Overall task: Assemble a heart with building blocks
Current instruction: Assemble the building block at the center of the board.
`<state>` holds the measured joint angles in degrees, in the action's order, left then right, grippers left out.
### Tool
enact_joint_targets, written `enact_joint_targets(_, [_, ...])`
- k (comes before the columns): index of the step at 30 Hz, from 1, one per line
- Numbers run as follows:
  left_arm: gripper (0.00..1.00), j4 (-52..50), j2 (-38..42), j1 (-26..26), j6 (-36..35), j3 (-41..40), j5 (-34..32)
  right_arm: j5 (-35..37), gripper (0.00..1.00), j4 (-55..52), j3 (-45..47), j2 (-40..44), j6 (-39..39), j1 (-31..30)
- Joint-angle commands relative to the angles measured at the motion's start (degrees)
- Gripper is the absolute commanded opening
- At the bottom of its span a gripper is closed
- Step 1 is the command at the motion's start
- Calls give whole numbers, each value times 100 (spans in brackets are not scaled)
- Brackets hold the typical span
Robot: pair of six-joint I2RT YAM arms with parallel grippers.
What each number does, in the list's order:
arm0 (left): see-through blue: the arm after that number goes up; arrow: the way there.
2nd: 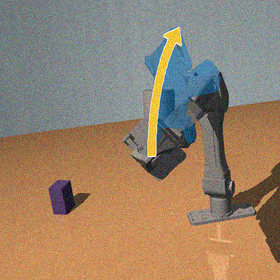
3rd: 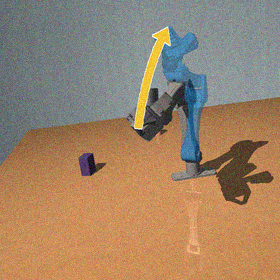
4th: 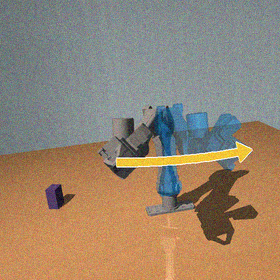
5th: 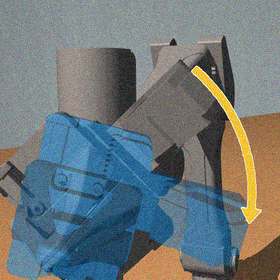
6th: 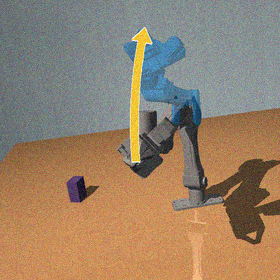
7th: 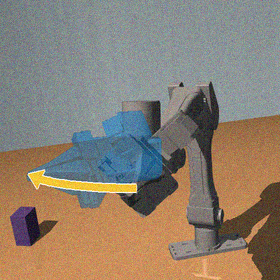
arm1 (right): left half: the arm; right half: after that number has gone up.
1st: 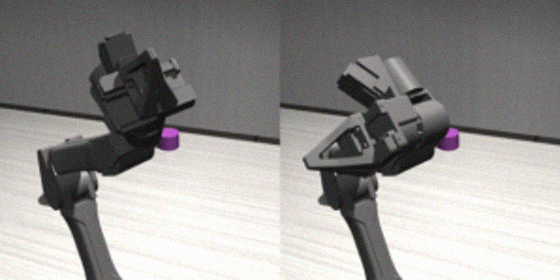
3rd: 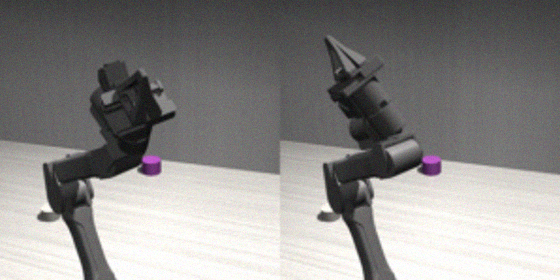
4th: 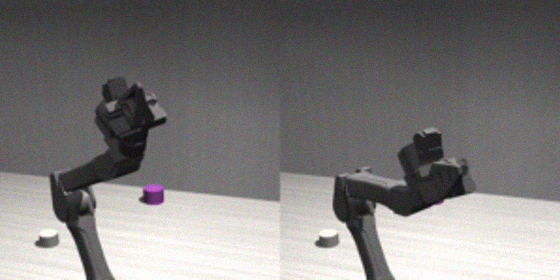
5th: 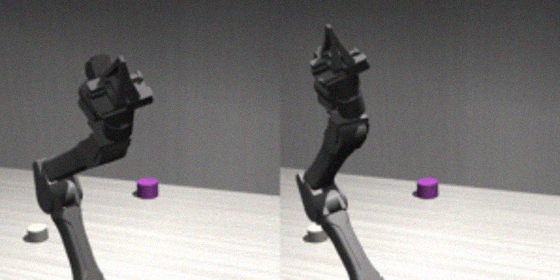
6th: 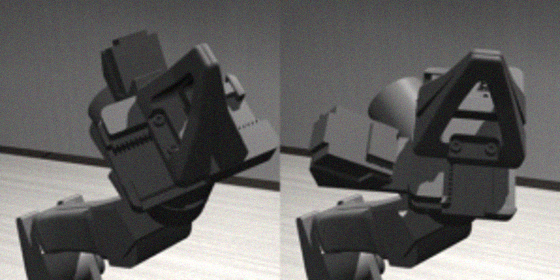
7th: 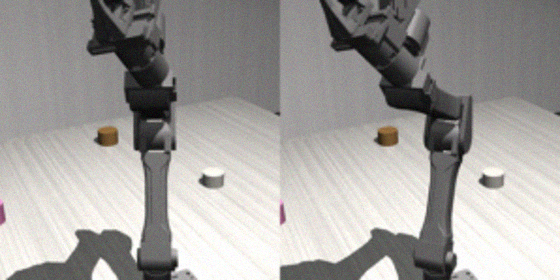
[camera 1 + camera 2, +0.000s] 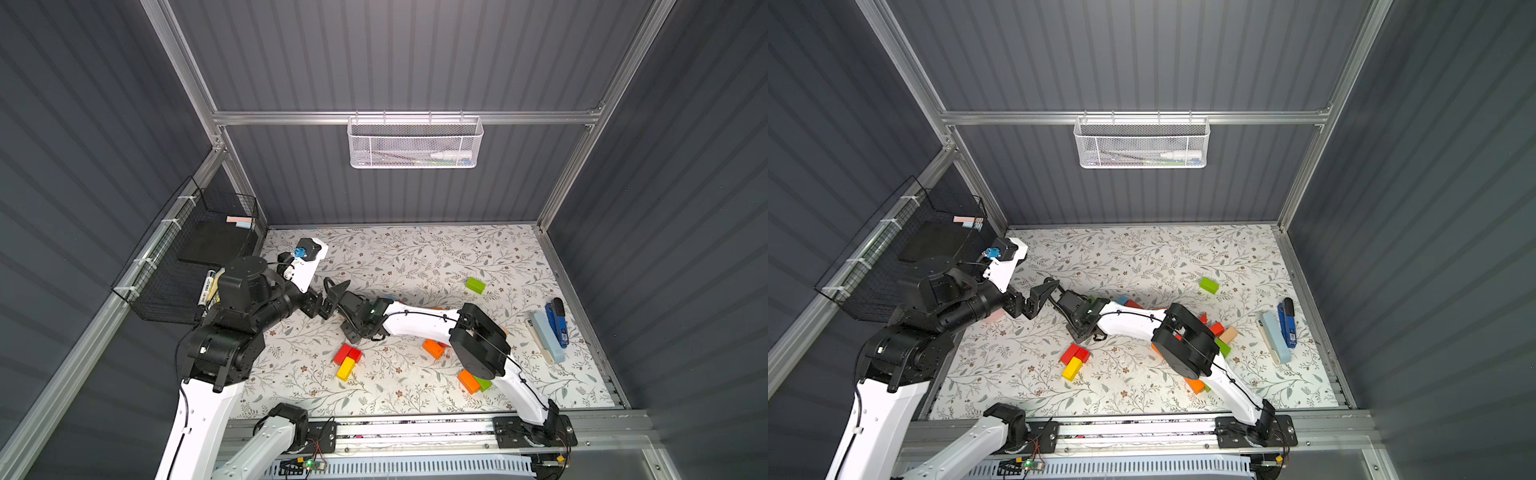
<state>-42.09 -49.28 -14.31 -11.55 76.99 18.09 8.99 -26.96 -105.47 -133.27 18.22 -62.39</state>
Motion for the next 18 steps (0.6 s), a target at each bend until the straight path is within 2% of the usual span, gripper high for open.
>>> enact_joint_targets(1, [99,26,49,15,48,-61,125,4,28,-227,-133,-123,86,25])
enact_joint_targets(13, [99,34,66,15,33,-86,123,51,29,-310,-228,-207,61,54])
enact_joint_targets(18, [99,48,66,15,39,-92,120,17,35,-299,-239,-208,33,61])
